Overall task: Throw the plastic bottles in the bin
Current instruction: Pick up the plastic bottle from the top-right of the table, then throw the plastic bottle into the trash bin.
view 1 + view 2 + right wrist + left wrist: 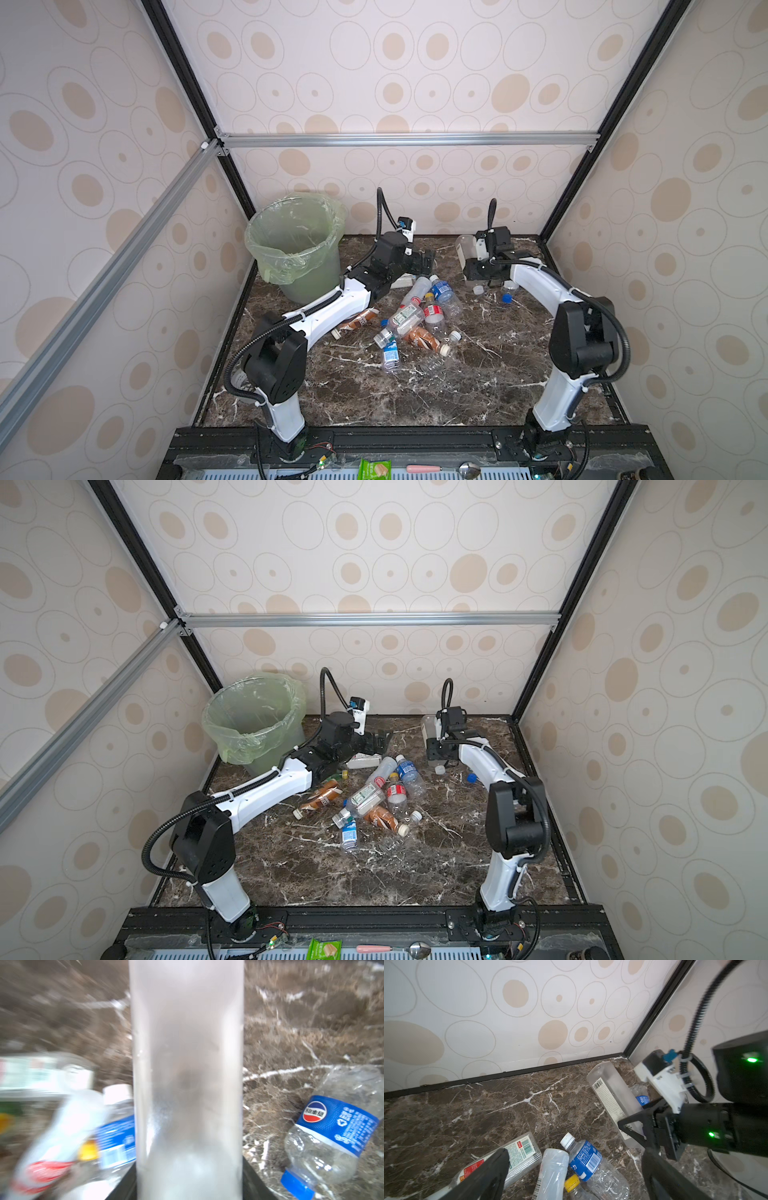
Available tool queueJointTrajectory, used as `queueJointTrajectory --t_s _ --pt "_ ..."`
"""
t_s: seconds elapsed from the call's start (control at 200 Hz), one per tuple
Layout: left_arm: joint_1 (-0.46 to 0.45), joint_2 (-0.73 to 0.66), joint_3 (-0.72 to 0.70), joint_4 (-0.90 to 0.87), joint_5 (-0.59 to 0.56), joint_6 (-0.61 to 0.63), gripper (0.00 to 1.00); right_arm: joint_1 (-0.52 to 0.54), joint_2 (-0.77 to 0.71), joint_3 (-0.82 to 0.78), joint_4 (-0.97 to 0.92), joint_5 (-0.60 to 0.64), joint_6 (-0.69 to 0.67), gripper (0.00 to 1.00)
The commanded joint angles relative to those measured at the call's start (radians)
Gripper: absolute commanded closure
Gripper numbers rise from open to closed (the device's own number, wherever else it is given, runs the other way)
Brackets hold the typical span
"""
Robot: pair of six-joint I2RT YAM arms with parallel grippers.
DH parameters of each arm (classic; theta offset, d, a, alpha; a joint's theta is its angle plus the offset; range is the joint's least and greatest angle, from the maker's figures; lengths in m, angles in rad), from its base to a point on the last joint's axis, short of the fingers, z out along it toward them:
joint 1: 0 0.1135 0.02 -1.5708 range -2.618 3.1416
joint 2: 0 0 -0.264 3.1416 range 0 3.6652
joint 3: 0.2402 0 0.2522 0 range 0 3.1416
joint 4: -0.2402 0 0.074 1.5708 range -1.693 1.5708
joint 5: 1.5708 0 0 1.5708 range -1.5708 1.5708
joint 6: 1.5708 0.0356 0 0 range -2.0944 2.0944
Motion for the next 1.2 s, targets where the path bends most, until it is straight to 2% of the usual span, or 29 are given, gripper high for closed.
queueJointTrajectory --t_s 0.0,0.17,0.335,0.46,0.755,0.955,1.19 --pt "0.023 -0.035 0.038 0.053 0.152 -0.108 0.01 0.017 -0.074 -0.042 0.046 -0.160 0.061 0.50" --pt "0.032 -0.032 0.085 0.073 0.236 -0.109 0.01 0.092 -0.148 -0.041 0.050 -0.191 0.067 0.50" --pt "0.048 -0.045 0.077 0.115 0.262 -0.160 0.01 0.154 -0.204 -0.064 0.113 -0.265 0.115 0.50" --pt "0.064 -0.038 0.087 0.123 0.291 -0.194 0.01 0.194 -0.228 -0.073 0.143 -0.261 0.130 0.50" --pt "0.086 -0.023 0.105 0.095 0.251 -0.239 0.02 0.234 -0.248 -0.087 0.199 -0.253 0.154 0.50" --pt "0.087 0.001 0.135 0.087 0.234 -0.257 0.04 0.278 -0.248 -0.090 0.211 -0.192 0.136 0.50" --pt "0.086 0.018 0.153 0.062 0.193 -0.266 0.10 0.301 -0.267 -0.112 0.244 -0.158 0.144 0.50"
